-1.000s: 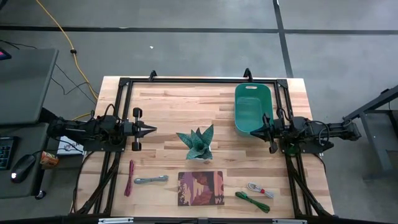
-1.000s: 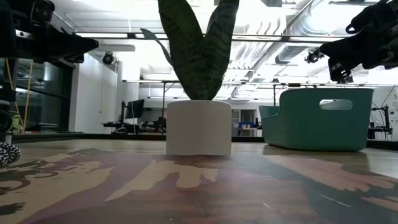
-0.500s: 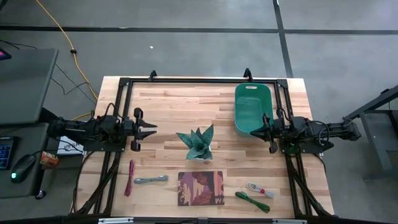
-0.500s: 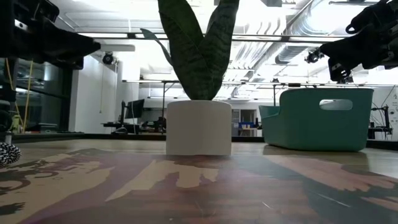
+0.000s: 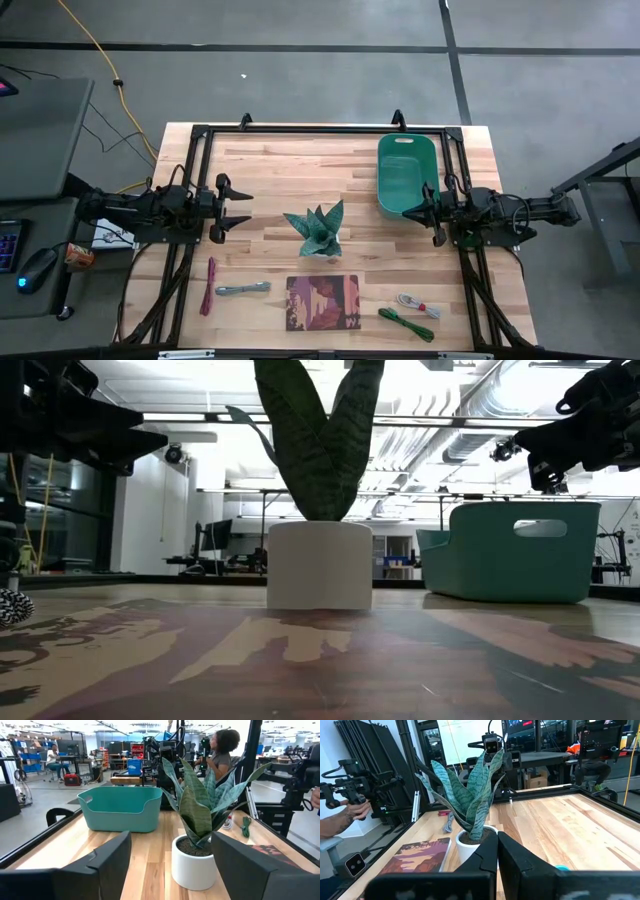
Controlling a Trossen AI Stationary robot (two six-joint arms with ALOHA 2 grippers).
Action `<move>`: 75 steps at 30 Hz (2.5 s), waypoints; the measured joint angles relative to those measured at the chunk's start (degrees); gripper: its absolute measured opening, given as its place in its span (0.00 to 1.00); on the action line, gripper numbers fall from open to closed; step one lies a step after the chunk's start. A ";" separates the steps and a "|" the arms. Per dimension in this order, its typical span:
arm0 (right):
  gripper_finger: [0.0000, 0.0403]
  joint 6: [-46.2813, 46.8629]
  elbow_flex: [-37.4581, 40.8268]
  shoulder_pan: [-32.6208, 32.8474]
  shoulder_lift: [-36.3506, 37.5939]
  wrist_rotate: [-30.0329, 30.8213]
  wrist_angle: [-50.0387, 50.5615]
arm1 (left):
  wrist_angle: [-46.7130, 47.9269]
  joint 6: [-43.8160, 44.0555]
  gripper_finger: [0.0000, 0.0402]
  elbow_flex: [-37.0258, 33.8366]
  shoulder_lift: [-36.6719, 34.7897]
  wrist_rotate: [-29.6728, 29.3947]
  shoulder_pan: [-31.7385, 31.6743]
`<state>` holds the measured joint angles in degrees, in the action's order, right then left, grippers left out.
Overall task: Pick and place USB-C Cables
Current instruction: Put the white patterned charger cable into the green container
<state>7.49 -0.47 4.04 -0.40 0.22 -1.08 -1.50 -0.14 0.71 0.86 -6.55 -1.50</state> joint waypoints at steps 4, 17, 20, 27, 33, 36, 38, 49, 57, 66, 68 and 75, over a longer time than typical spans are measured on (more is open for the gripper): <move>0.00 0.00 0.00 0.01 0.00 -0.01 0.00 | -1.23 0.45 0.64 -0.02 0.01 -0.81 0.01; 0.00 0.00 0.00 -0.01 -0.01 0.00 0.01 | 3.83 -1.99 0.64 21.45 12.72 -9.74 0.02; 0.00 0.00 0.00 -0.01 0.00 0.01 0.00 | 9.10 -3.47 0.64 28.41 17.11 -11.22 0.02; 0.00 0.00 0.00 -0.01 0.00 -0.01 0.00 | 14.57 -2.99 0.64 33.24 20.58 -11.25 0.02; 0.00 0.00 0.00 0.00 0.00 0.01 0.00 | 16.55 -0.12 0.64 33.20 20.54 -11.23 0.02; 0.00 0.00 0.00 0.00 0.00 0.00 0.00 | 17.31 3.02 0.64 33.22 21.69 -10.29 0.23; 0.00 0.00 0.00 0.01 0.00 0.01 0.00 | 19.44 5.17 0.64 33.18 23.71 -8.89 0.83; 0.00 0.01 0.00 0.00 0.00 0.01 0.00 | 26.14 12.98 0.64 35.17 45.53 -0.68 11.52; 0.00 0.00 0.00 0.01 0.00 -0.01 0.00 | 36.98 29.14 0.64 42.14 57.59 -0.57 23.81; 0.00 0.00 0.00 -0.01 0.00 0.01 0.00 | 35.98 47.56 0.64 42.18 73.57 -0.57 40.47; 0.00 0.00 0.00 0.00 0.00 -0.01 0.00 | 36.00 51.15 0.64 42.18 76.95 -0.55 42.98; 0.00 0.00 0.00 -0.01 0.00 -0.01 0.00 | 36.06 60.24 0.64 42.18 85.55 0.37 48.48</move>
<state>7.49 -0.47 4.03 -0.40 0.21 -1.08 34.56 60.10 42.89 86.41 -6.17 46.98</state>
